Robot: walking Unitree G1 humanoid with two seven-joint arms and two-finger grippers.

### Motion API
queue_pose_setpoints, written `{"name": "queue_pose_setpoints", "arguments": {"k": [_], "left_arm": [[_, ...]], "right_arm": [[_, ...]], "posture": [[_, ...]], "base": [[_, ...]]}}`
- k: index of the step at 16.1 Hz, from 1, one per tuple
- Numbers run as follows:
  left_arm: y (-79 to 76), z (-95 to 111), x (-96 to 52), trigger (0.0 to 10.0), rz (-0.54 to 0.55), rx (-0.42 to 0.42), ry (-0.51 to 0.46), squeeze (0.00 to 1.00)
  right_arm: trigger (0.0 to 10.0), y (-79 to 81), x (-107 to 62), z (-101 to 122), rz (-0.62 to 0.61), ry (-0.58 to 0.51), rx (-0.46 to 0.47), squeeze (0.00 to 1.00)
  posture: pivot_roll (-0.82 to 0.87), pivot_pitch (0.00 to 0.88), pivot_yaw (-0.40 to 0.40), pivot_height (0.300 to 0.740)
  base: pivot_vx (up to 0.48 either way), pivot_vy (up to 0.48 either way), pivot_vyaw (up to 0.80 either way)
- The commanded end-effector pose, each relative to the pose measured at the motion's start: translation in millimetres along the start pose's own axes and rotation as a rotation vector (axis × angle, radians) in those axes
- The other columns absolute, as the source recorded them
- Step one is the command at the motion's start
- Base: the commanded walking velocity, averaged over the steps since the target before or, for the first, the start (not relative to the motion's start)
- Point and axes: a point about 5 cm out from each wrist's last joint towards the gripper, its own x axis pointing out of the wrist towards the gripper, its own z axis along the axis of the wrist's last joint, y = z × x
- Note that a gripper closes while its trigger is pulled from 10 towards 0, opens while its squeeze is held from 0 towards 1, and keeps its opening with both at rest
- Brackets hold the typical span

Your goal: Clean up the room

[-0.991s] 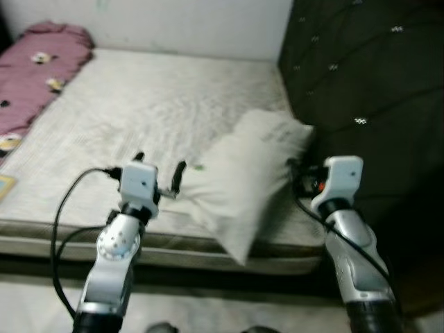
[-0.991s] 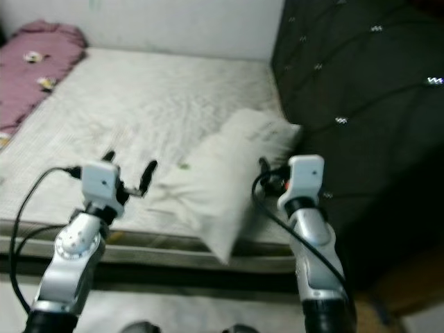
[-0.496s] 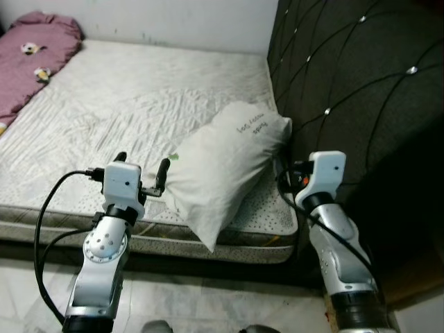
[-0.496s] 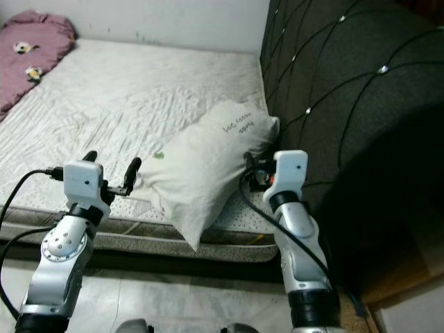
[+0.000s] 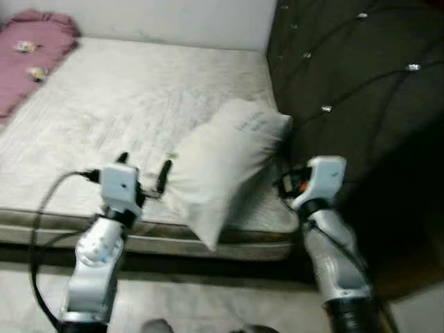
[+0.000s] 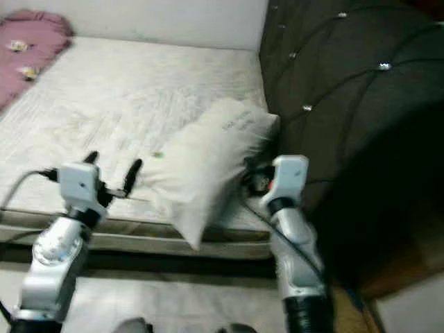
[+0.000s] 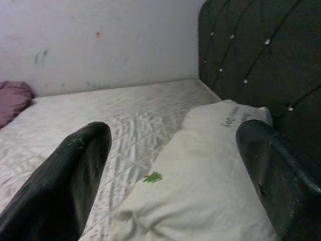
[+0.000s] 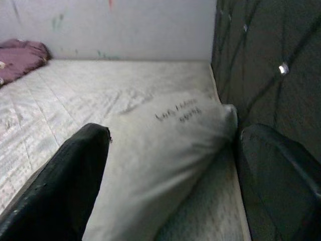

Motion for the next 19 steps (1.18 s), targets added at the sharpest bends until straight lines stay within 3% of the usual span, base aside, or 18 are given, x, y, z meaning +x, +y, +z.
{"name": "queue_pose_setpoints", "arguments": {"k": [1,5,19], "left_arm": [[-3.2,4,0.2,10.0,-0.011,-0.004,-0.007,0.0],[-6.2,-1,-14.5,10.0,-0.024,-0.014,0.029,0.0],[-13.8,0,-17.0,10.0,-0.055,-0.023,0.051,0.0]], "right_arm": [[10.0,-2.4,-1.7,7,0.0,-0.017,-0.016,0.0],[10.0,-5.5,-2.4,4,-0.004,-0.002,-0.023,0.0],[10.0,-3.5,-5.2,4,-0.003,0.007,-0.037,0.0]], "posture": [[0.02,0.0,-0.056,0.74],[0.03,0.008,-0.06,0.74],[0.02,0.041,-0.059,0.74]], "base": [[0.244,0.0,0.0],[0.267,0.0,0.0],[0.284,0.0,0.0]]}}
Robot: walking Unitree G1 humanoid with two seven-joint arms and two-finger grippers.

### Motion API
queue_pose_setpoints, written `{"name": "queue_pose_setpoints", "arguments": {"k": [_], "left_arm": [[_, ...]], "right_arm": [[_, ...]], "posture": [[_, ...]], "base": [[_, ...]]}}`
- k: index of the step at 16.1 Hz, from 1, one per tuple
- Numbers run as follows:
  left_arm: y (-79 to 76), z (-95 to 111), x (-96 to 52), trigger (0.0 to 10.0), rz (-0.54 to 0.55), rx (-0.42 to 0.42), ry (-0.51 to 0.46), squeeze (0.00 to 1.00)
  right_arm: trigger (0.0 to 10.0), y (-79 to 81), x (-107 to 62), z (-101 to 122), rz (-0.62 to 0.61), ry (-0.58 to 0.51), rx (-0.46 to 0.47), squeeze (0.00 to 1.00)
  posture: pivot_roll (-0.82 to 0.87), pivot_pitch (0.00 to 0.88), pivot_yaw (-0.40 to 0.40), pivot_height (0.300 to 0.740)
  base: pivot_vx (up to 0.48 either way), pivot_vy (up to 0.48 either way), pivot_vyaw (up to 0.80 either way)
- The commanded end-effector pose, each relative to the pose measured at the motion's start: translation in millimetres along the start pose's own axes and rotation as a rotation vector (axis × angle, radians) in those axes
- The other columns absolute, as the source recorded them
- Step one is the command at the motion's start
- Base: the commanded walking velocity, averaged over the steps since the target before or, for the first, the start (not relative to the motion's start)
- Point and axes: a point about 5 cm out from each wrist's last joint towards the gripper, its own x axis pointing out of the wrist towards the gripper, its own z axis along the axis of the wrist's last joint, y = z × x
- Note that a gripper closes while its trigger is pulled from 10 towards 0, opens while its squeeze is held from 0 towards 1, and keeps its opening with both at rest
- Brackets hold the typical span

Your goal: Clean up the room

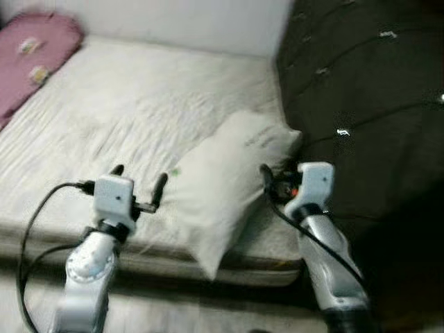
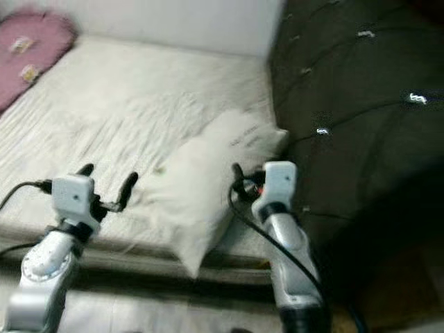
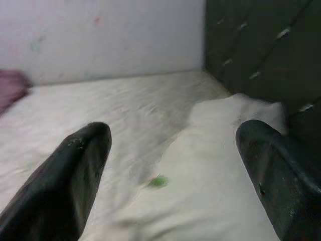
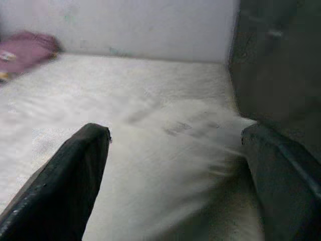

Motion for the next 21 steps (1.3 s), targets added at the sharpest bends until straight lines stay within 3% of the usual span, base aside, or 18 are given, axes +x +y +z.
{"name": "queue_pose_setpoints", "arguments": {"k": [1,10,15,21], "left_arm": [[-0.3,0.3,-2.0,10.0,-0.003,0.004,0.006,0.0],[-2.6,0.0,-0.4,10.0,-0.006,0.001,0.008,0.0],[0.1,-3.0,-0.2,10.0,0.027,0.012,0.028,0.0],[-1.3,-3.6,2.0,10.0,0.023,-0.012,0.036,0.0]], "right_arm": [[10.0,-2.1,2.4,5.6,-0.014,-0.015,-0.004,0.0],[10.0,-3.3,3.0,5.7,-0.017,-0.008,-0.008,0.0],[10.0,-2.7,2.8,5.5,-0.017,-0.005,-0.01,0.0],[10.0,-4.0,3.4,4.8,-0.023,0.003,-0.004,0.0]], "posture": [[0.02,0.041,-0.06,0.74],[0.01,0.037,-0.065,0.74],[0.01,0.041,-0.065,0.74],[0.01,0.042,-0.066,0.74]], "base": [[0.289,0.0,0.0],[0.291,0.0,0.0],[0.0,0.0,0.0],[0.0,0.469,-0.34]]}}
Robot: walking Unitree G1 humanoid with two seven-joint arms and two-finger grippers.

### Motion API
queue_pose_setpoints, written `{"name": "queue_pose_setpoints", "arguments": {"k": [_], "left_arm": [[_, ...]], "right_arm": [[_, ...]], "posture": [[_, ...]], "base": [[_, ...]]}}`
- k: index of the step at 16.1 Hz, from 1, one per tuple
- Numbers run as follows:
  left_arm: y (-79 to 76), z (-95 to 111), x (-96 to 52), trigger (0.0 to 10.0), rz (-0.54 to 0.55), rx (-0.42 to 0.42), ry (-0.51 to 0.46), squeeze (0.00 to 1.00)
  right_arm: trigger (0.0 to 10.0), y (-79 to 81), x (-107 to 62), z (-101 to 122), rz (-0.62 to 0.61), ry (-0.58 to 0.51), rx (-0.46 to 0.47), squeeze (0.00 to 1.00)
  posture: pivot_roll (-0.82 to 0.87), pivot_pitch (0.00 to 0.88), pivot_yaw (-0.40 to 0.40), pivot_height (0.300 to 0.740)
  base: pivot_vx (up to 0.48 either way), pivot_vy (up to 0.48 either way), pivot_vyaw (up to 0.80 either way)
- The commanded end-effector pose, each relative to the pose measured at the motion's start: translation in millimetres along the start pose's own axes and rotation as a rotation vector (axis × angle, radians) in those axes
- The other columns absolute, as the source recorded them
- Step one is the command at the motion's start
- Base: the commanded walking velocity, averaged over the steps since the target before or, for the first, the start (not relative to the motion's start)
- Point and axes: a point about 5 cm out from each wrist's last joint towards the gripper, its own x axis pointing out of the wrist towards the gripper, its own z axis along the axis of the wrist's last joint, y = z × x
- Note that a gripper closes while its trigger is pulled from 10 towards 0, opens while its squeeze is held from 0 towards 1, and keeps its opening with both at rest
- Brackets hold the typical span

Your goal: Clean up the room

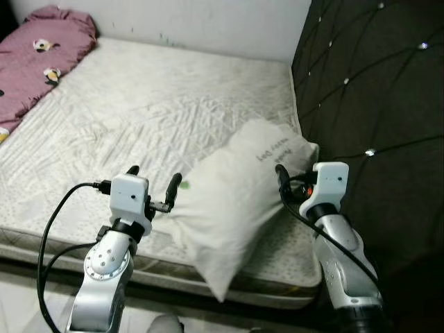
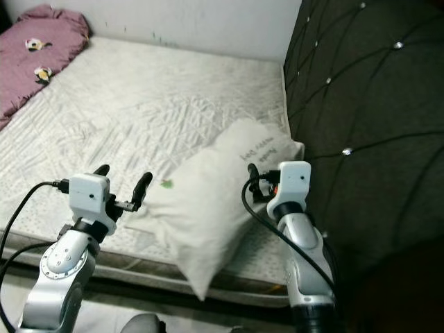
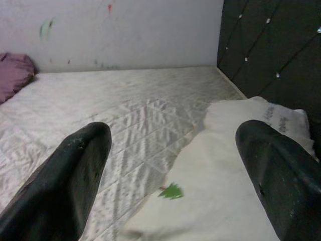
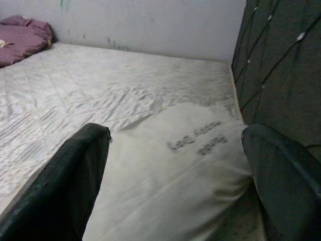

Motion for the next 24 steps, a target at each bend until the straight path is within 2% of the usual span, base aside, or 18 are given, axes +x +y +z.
{"name": "queue_pose_setpoints", "arguments": {"k": [1,4,11,24], "left_arm": [[1.3,0.5,0.5,10.0,0.005,0.002,0.003,0.0],[1.5,1.9,0.9,10.0,0.006,0.014,-0.006,0.0],[-4.0,5.3,0.1,10.0,-0.046,-0.018,-0.034,0.0],[-5.5,7.2,-0.1,10.0,-0.072,-0.034,-0.048,0.0]], "right_arm": [[10.0,1.1,1.4,1.5,0.003,-0.003,0.006,0.0],[10.0,3.5,3.2,1.6,0.011,-0.003,0.007,0.0],[10.0,2.9,5.3,1.7,0.016,-0.002,0.007,0.0],[10.0,3.3,6.1,2.0,0.014,-0.001,0.003,0.0]], "posture": [[0.01,0.042,-0.066,0.74],[0.02,0.036,-0.07,0.74],[0.02,0.028,-0.074,0.74],[0.02,0.035,-0.075,0.74]], "base": [[0.0,0.48,0.0],[0.0,0.471,0.0],[0.0,0.0,-0.18],[0.381,0.0,-0.03]]}}
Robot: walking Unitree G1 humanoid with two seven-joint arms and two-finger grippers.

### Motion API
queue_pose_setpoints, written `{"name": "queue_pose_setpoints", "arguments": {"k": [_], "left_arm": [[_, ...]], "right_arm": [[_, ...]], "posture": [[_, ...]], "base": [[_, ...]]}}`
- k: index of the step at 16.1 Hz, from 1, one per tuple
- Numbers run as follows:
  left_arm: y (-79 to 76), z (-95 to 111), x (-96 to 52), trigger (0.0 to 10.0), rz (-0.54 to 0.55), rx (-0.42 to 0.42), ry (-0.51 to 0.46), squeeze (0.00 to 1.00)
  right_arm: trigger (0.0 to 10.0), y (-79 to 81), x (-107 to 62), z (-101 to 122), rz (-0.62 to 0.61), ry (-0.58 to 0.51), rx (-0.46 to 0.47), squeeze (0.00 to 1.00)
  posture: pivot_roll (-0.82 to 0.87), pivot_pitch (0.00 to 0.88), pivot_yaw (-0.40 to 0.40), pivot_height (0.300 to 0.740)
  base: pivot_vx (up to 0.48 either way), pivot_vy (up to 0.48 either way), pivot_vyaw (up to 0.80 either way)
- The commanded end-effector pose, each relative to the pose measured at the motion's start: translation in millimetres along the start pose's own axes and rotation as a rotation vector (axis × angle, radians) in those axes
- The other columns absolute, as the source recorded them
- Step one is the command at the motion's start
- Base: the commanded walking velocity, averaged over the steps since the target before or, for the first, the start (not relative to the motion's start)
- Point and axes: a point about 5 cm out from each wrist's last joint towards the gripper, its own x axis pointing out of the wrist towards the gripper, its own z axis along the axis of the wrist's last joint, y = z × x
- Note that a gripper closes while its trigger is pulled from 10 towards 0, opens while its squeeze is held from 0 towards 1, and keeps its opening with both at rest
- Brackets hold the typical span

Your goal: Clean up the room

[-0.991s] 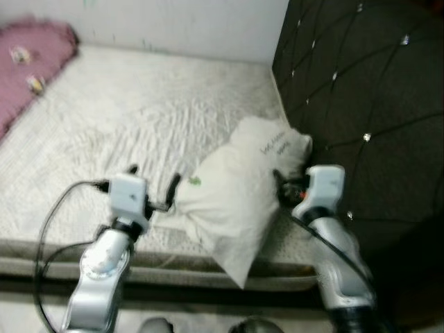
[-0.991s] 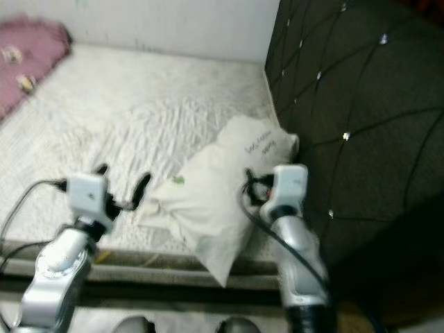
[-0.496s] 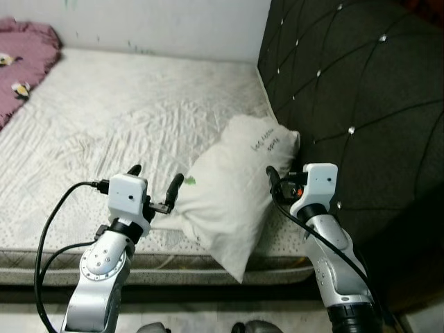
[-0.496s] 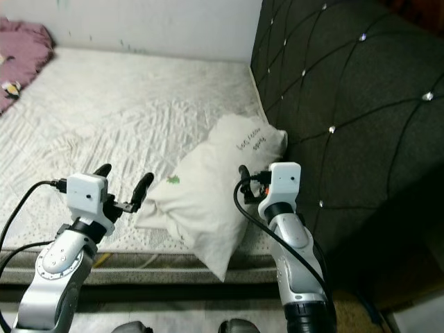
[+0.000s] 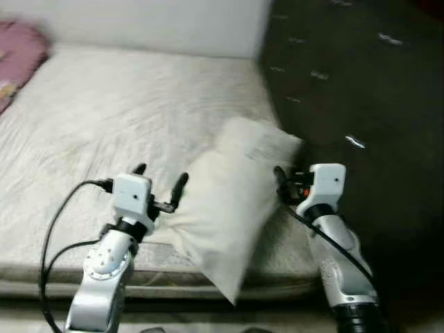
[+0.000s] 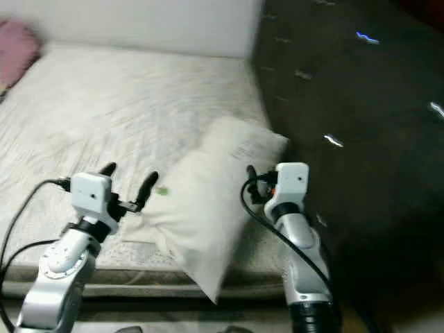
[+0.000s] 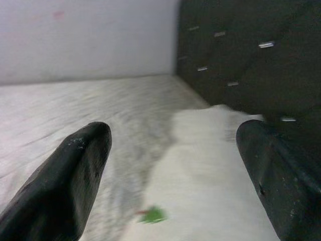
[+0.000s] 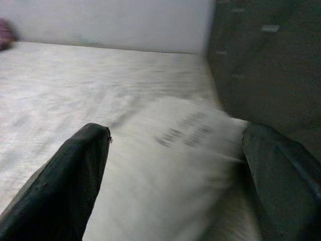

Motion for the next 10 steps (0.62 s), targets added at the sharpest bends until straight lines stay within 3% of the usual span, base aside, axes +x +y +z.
{"name": "queue_pose_setpoints", "arguments": {"k": [1,8,10], "left_arm": [[-0.1,3.7,0.7,10.0,-0.007,-0.002,-0.016,0.0],[0.1,-2.3,0.2,10.0,0.032,0.025,0.026,0.0],[0.7,-3.5,0.3,10.0,0.049,0.03,0.033,0.0]], "right_arm": [[10.0,0.3,0.6,2.6,0.004,-0.008,-0.003,0.0],[10.0,0.0,-0.7,1.3,0.0,0.0,-0.002,0.0],[10.0,-0.7,-1.1,0.9,-0.005,0.002,0.0,0.0]], "posture": [[0.02,0.036,-0.073,0.74],[0.02,0.04,-0.074,0.74],[0.02,0.042,-0.072,0.74]], "base": [[0.412,0.0,0.0],[0.041,0.0,0.0],[0.0,0.0,-0.8]]}}
